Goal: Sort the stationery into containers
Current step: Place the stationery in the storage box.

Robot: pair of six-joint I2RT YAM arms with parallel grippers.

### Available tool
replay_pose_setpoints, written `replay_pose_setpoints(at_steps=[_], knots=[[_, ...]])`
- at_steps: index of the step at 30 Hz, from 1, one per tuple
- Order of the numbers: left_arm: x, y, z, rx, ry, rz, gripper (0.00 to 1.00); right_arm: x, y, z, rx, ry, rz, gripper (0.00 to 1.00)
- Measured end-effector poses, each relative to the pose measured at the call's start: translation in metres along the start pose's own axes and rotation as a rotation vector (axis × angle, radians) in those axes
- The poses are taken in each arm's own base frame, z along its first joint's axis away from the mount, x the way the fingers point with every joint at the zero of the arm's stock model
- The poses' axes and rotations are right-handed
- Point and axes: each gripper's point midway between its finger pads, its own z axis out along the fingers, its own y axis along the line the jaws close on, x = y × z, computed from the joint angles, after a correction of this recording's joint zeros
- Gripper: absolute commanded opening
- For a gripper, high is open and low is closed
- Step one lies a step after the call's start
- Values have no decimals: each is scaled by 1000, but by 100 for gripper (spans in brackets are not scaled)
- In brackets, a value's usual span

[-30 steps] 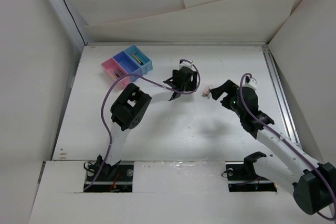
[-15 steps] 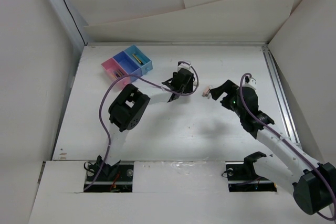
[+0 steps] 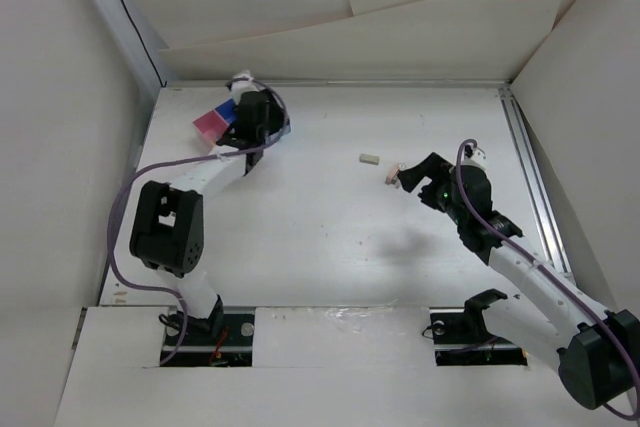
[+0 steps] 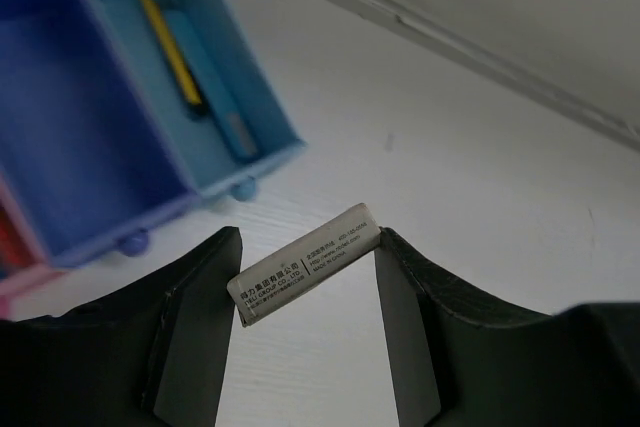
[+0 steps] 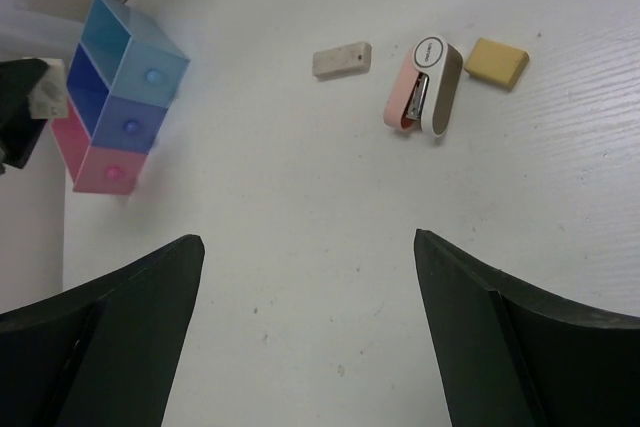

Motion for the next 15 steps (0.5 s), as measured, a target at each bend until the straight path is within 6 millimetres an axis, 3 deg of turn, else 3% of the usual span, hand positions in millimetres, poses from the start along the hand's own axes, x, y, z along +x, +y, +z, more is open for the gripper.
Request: replay_pose_setpoints(at_steps=[3,6,9,15], knots=[[-41,56,5,-111,-91,-87,35,2,1,0,-9,11,-3,92],[-52,90,9,-179,-114,-132,37,4,2,0,-16,21,-8,92],[-53,109,16,-219,-111,-152,39,7,2,1,-18,33,-10,92],[-44,113,47,-248,-73,-145,39,8,4,1,-25,39,-9,92]])
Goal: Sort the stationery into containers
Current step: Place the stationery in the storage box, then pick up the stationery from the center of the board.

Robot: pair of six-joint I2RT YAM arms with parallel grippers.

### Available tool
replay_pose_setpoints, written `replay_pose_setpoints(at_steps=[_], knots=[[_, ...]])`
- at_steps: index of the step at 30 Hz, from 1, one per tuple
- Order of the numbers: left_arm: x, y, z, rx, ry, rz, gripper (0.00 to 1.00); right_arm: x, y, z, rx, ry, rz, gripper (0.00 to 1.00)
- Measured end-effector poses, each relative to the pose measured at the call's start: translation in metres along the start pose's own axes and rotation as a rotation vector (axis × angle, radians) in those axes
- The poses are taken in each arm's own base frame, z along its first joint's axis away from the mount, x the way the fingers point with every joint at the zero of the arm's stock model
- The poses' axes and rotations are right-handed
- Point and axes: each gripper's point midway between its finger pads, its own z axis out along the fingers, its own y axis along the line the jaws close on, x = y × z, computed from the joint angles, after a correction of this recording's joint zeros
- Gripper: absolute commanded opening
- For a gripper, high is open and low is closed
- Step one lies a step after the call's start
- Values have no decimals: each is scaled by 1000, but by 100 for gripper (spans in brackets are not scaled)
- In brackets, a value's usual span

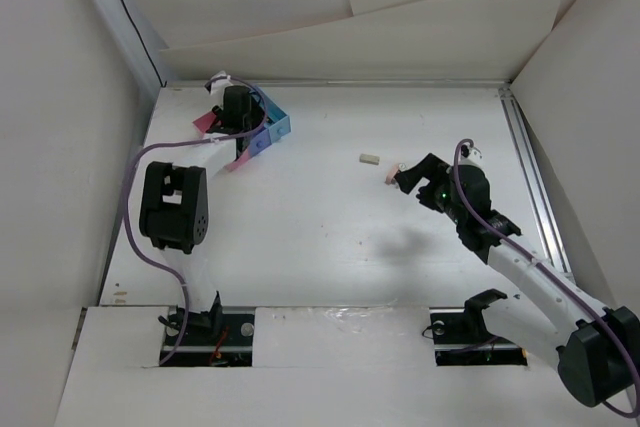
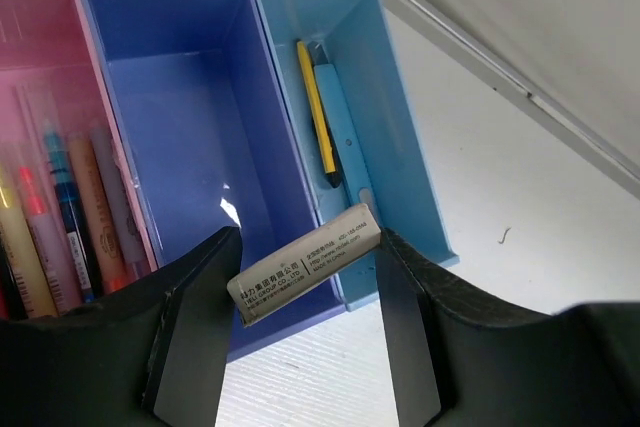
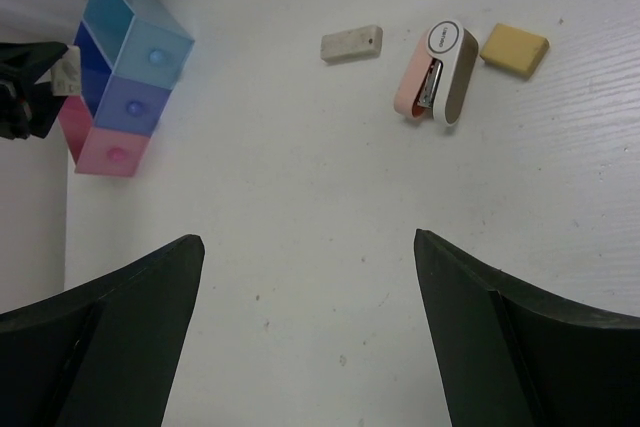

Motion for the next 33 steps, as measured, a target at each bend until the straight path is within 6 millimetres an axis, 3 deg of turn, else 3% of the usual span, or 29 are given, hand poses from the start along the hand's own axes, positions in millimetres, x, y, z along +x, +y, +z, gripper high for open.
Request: replay_pose_setpoints(at_steps=[7,9,11,15,19,22,25,28,31,33], knots=[[8,12,4,-64,12,2,42,0,0,0,0,0,-7,92],[7,13,4,-74,5,1,48,1,-1,1,2,2,-8,92],[6,15,4,-83,-2,-2,63,1,-2,1,5,5,-8,92],[5,16,5,-89,-8,-8,71,2,-2,1,6,6,-8,92],[4,14,3,-83,-11,-10,71,2,-2,2,7,7,-8,92],[1,7,-8,-57,-26,-9,59,2,-2,2,7,8,-9,92],[0,-18,-28,20,-46,11,54,2,-2,2,8,7,-9,89],[13,-72,-54,148,-47,55,55,-1,-3,1,15,-8,-10,76],[54,-135,-78,290,15,123,59,-7,-2,-3,10,-36,-6,63],[92,-171,-88,367,73,175,65,-13,1,-7,4,-63,-3,60]])
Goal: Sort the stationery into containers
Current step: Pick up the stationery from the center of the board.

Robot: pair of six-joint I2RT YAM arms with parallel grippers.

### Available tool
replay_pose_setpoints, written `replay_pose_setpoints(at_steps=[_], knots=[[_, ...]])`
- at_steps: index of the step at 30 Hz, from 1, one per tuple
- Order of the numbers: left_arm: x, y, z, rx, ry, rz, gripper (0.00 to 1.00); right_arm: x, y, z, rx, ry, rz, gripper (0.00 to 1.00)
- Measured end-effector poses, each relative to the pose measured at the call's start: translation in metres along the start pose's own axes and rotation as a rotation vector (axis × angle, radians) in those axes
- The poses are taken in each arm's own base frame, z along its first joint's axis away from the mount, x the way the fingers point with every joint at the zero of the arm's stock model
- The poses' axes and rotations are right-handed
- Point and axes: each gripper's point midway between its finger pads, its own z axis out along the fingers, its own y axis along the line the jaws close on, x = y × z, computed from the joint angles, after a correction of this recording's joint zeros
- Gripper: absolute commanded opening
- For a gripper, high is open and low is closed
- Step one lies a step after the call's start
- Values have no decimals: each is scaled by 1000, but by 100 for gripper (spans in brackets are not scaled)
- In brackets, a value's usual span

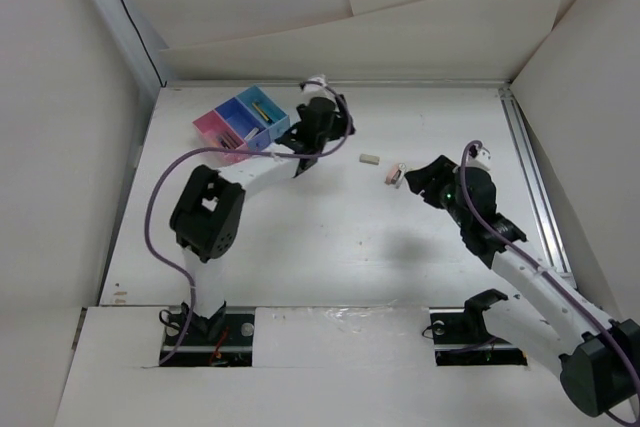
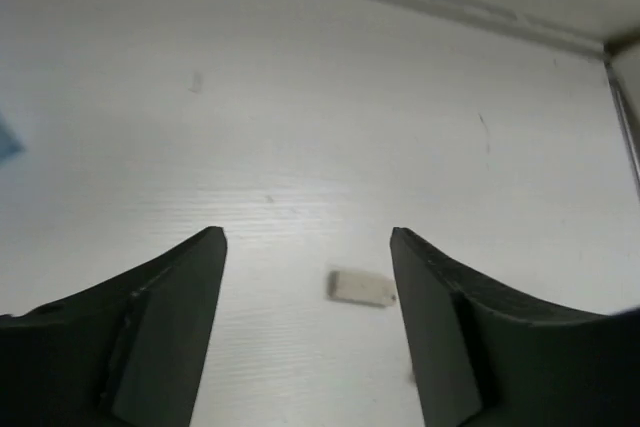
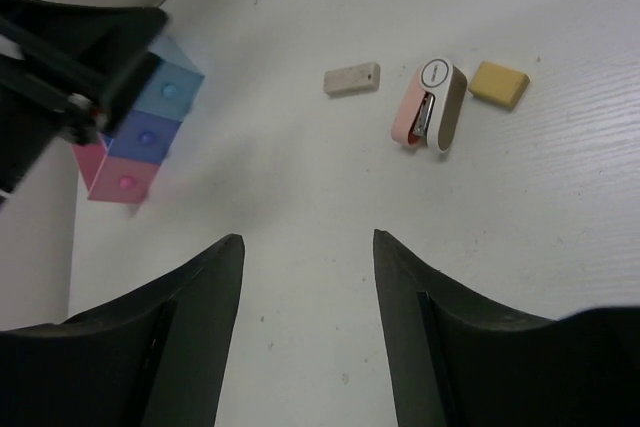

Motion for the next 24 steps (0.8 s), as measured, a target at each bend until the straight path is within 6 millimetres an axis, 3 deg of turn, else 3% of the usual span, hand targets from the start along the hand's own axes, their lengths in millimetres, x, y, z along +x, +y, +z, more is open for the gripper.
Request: replay_pose_setpoints(at_steps=[2,4,5,7,10,13,19,24], knots=[[38,-30,9,45,62,48,70,-5,2,-3,-5,-23,4,60],[80,-47,16,57,130,106,75,-8,2,-4,-6,-34,8,73],[99,-53,19,56,159,136,76,-9,2,-4,-4,-36,5,85],[134,-59,23,43,213,198,76,-9,1,-4,-1,-38,5,91],[162,-62,29,28,257,258,76,-7,0,-4,2,-36,7,93],[168,-58,36,6,267,288,76,-6,-2,-6,3,-36,8,94],[161,-52,55,-29,242,309,76,-14,5,-13,-27,-65,15,94],[173,-45,62,-38,258,339,74,-15,6,-15,-31,-69,16,94]])
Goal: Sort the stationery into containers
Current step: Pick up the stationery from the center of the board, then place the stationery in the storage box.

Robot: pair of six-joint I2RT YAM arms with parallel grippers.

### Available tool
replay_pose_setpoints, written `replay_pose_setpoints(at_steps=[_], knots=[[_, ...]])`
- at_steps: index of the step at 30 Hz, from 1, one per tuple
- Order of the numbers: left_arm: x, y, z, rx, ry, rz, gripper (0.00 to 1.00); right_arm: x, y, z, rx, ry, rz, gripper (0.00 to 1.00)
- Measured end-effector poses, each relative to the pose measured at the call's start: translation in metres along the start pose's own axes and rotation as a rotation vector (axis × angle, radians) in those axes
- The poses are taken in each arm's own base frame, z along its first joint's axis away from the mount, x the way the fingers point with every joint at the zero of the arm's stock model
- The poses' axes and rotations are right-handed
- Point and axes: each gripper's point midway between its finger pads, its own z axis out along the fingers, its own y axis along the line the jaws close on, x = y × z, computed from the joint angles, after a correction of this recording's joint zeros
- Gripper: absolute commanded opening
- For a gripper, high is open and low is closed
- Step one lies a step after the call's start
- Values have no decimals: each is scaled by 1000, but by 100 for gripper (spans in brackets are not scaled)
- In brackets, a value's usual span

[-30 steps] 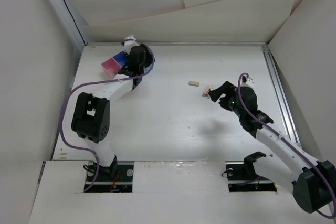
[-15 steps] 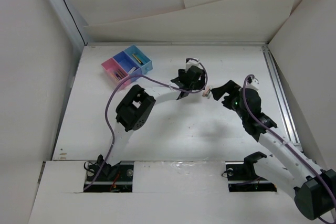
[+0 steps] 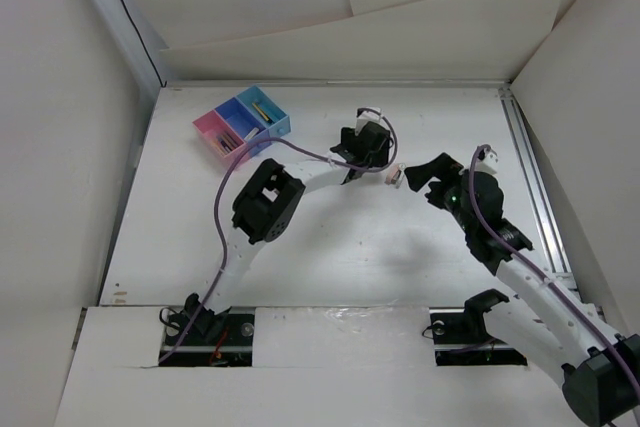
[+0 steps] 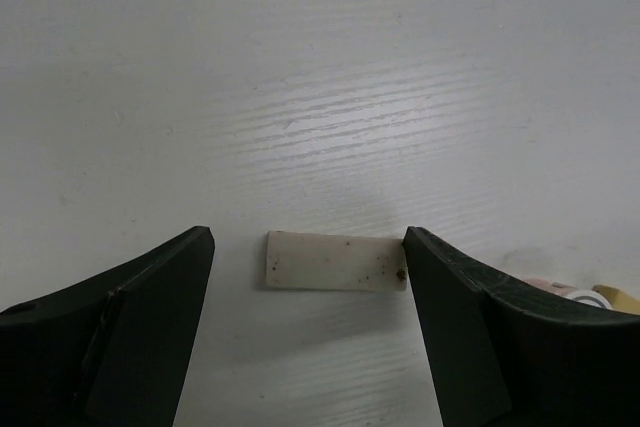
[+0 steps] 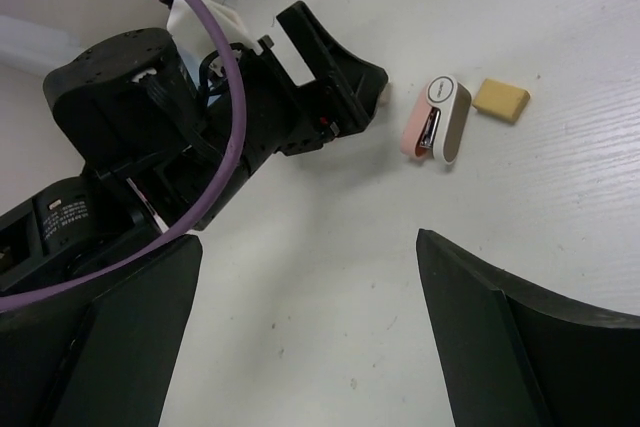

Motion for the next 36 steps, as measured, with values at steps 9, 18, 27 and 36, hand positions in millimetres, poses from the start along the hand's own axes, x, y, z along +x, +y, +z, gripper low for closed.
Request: replay_pose_setpoints(at_steps=[9,18,27,36], knots=[[8,-14,-5,21,6,58,66,3,-3,3,11,11,-2,94],[11,-16,-7,19,6,74,42,5,-4,3,16,16,-4,94],[-5,17,-30,5,0,-4,40,2,-2,1,5,6,1,94],[-130,187,-81,-145,-222,-350,40,-3,3,-3,-12,-10,5,94]])
